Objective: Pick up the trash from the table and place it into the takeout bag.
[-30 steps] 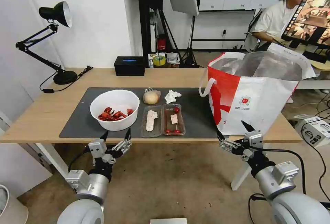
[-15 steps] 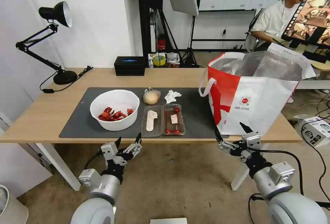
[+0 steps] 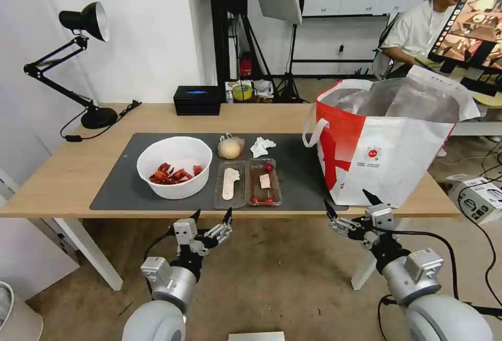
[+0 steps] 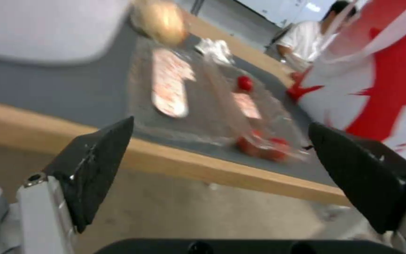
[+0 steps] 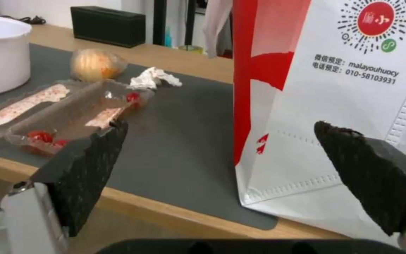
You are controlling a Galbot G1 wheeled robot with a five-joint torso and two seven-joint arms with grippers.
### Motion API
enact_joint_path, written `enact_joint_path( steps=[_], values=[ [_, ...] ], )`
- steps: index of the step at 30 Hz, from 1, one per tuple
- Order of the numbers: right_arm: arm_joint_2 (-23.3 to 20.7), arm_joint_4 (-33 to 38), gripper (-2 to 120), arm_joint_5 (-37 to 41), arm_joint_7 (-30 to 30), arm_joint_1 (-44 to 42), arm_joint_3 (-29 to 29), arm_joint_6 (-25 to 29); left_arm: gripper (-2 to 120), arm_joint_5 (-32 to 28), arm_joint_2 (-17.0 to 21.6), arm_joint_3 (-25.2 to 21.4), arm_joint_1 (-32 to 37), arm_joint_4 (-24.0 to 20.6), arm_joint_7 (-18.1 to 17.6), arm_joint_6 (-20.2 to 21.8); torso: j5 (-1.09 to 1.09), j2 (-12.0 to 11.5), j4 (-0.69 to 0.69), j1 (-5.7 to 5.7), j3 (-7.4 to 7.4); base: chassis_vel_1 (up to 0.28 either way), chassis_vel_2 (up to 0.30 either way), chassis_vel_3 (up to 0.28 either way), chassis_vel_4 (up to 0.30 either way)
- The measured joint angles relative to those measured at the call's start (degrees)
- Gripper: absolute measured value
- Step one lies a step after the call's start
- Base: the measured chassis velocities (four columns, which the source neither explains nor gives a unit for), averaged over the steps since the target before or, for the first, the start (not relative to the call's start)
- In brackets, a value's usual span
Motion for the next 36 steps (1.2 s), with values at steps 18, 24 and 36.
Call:
enact_joint_path(
  steps=[18, 24, 36],
  values=[
    [-0.8, -0.7, 100, -0.4, 0.0, 0.0, -1.2, 1.2, 100, -32.7, -3.9, 2.1, -4.1, -0.3, -12.6, 1.6, 0.0, 0.0, 0.0, 0.0, 0.0, 0.0, 0.0, 0.0, 0.0],
    [-1.4, -1.2, 100, -0.4, -0.2, 0.0, -1.6, 2.0, 100, -34.0, -5.1, 2.9, -5.2, 0.8, -13.2, 0.4, 0.01, 0.0, 0.0, 0.0, 0.0, 0.0, 0.0, 0.0, 0.0],
    [-0.9, -1.8, 100, -0.8, -0.3, -0.4, -2.1, 2.9, 100, -34.5, -5.2, 4.2, -7.1, 1.3, -14.4, 0.3, 0.0, 0.0, 0.0, 0.0, 0.0, 0.0, 0.0, 0.0, 0.0]
  ],
)
